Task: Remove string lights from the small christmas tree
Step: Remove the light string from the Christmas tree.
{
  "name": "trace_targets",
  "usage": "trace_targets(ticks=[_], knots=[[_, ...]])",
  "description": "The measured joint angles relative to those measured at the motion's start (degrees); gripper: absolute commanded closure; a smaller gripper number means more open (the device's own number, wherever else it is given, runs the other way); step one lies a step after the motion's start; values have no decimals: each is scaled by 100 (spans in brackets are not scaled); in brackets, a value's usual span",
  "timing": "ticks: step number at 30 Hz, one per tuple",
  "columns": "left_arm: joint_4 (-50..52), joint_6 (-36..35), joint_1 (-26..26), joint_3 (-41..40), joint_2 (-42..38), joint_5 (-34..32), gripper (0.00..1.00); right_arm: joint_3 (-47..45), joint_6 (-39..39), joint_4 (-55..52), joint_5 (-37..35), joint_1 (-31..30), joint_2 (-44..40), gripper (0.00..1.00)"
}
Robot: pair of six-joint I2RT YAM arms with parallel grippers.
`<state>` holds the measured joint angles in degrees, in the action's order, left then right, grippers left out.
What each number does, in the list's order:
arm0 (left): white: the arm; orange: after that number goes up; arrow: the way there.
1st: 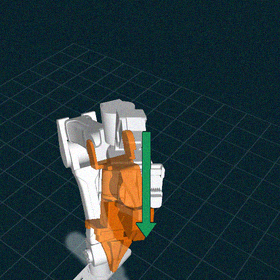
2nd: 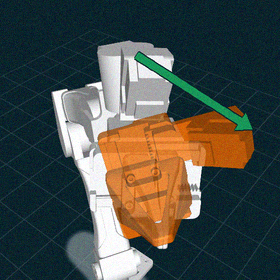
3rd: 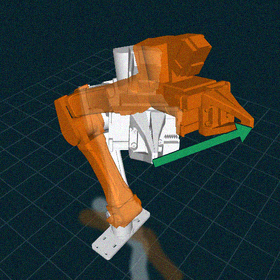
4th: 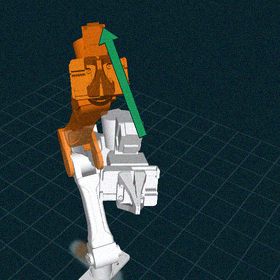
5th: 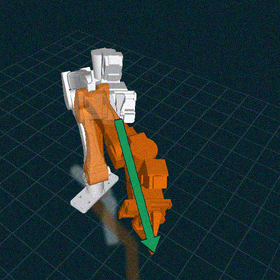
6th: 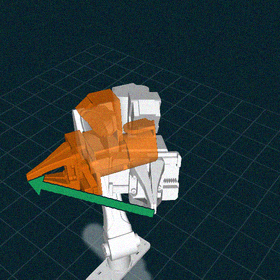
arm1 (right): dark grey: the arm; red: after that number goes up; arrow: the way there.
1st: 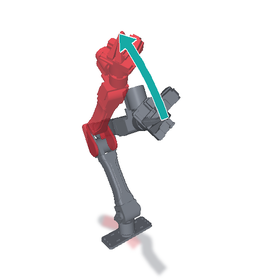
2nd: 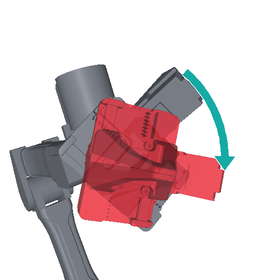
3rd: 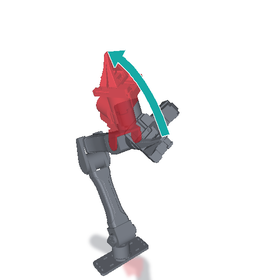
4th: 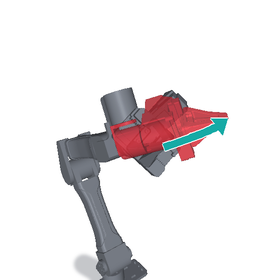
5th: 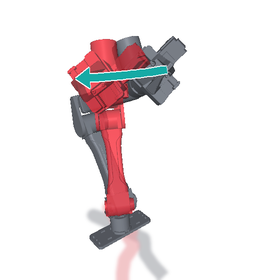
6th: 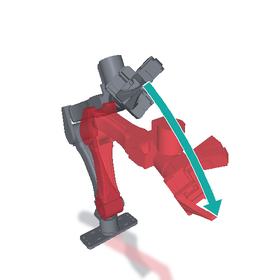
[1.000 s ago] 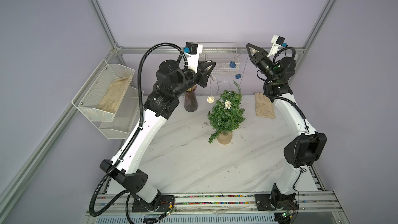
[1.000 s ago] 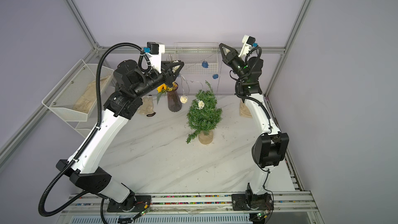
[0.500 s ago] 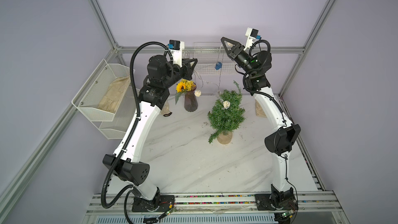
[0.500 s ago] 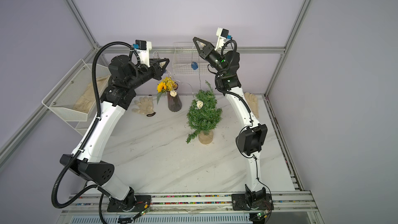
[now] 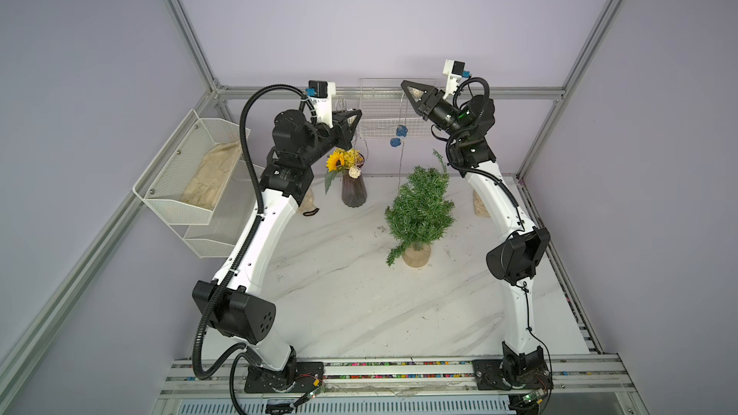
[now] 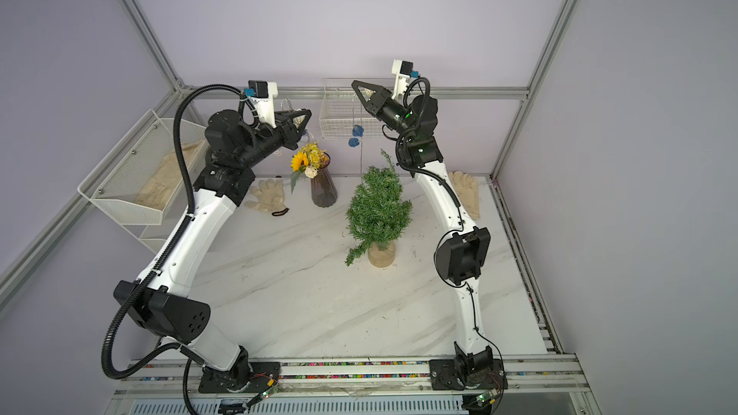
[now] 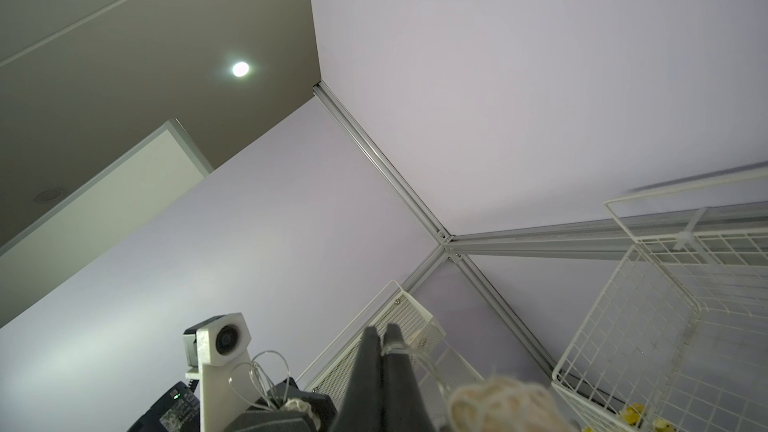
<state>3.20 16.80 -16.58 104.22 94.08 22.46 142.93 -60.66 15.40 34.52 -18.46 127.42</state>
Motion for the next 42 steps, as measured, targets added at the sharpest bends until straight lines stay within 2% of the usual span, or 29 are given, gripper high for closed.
trace_targets(ticks=[3, 7, 14, 18, 25, 32, 38, 42], knots=[[-339, -153, -219, -391, 33, 0, 97, 0, -63, 0, 70, -9, 2, 100], [-791, -273, -306, -555, 142, 116, 88, 0, -111, 2, 144, -46, 35, 100], [-1432, -332, -295, -570, 507, 483, 79, -103, -131, 2, 271, -127, 76, 100], [-1709, -496, -295, -570, 804, 616, 65, -214, -144, 2, 313, -136, 76, 100], [-2197, -660, -295, -568, 1316, 789, 56, -264, -170, 2, 409, -160, 76, 100], [-2330, -704, -295, -555, 1869, 839, 42, -315, -188, 9, 457, -170, 76, 100], [-2374, -671, -295, -520, 2057, 831, 41, -350, -214, 20, 531, -197, 76, 100], [-2439, -577, -297, -337, 2170, 837, 58, -365, -216, 44, 564, -199, 76, 100]])
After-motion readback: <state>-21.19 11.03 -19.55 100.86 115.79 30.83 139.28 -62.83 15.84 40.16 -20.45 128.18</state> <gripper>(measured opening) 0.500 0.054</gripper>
